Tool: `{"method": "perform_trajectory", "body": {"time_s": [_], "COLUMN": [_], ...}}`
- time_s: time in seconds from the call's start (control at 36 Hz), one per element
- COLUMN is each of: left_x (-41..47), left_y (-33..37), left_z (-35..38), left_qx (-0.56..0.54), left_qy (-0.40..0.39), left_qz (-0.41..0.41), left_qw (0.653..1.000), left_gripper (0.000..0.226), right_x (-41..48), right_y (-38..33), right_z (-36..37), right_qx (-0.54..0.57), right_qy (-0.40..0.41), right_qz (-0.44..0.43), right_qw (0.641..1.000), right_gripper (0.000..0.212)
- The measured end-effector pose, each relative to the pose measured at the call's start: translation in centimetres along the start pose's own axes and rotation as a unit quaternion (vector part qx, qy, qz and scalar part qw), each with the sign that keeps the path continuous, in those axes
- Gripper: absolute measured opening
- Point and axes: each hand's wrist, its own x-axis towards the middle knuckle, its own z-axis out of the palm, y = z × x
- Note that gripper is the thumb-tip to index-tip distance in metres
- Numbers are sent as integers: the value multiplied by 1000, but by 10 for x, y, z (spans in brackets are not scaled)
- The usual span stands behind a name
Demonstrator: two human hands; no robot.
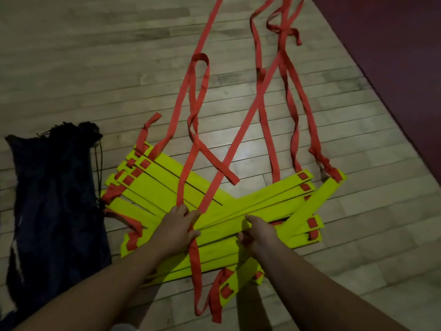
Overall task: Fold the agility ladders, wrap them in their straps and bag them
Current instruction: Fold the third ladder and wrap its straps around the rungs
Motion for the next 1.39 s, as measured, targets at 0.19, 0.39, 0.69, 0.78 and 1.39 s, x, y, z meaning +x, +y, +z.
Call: {"method": "perform_trajectory", "body": {"time_s": [0.19, 0.39, 0.69, 0.78, 1.39], "left_x": [-12, -25, -55, -67, -201], "left_y": [-3, -3, 22, 33, 187], "left_z": [-5, -27, -103, -135, -362], "left_qx": [-184, -329, -339, -351, -199], "left_qy": [24, 2, 125, 132, 230], "left_qz": [-2, -93, -36, -15, 22], "left_qw": [983, 940, 932, 927, 952], "left_gripper": [37, 11, 29, 35, 15], "right_x": [0, -12, -75, -105, -311], "right_y": [-7, -10, -48, -65, -144], "right_z": [3, 3, 10, 7, -57], "right_qx": [-33, 5, 11, 31, 14], "right_qy": [1, -57, -94, -122, -320], "right_qz": [-8, 31, -53, -78, -216], "right_qw": [999, 998, 994, 989, 922], "right_gripper": [20, 16, 27, 25, 22]}}
